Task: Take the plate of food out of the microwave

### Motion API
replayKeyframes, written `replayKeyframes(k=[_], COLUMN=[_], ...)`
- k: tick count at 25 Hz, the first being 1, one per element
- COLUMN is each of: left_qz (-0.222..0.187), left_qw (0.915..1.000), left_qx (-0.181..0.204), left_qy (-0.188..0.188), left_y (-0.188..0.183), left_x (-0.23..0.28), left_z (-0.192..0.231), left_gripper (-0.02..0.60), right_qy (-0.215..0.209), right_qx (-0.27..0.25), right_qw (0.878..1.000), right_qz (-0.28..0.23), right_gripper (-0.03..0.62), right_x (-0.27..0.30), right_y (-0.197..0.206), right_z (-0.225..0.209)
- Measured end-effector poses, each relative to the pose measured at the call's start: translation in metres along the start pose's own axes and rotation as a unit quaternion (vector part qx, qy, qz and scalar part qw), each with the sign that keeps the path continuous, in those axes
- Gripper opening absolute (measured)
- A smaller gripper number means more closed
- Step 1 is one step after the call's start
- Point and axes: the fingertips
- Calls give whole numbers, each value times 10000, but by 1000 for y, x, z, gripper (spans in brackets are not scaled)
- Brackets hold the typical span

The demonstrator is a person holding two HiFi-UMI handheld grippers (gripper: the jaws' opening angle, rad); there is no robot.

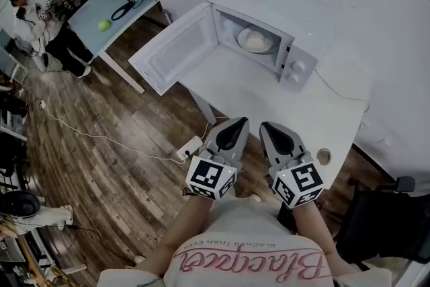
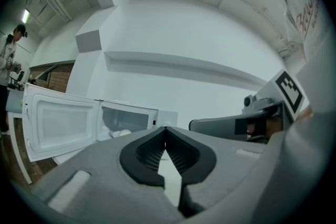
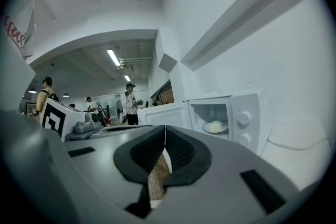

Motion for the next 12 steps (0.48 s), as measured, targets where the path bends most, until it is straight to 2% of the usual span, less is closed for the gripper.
replayKeyframes(k=[12], left_qz=[-21], left_qw=[9990], left_qx=[-51], left_qy=[435], left_y=[-5], left_x=[27], left_z=[62], left_gripper=[5], right_qy=[368], right_qx=[205], right_qw=[9991], right_qz=[-43], right_gripper=[12], right_x=[71], right_y=[-6], right_z=[-7])
Point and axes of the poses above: the fingertips, and each gripper's own axes: x forward along the fingers, z to its left, y out of its underside, and after that the axes turned 5 degrees about x, right-handed
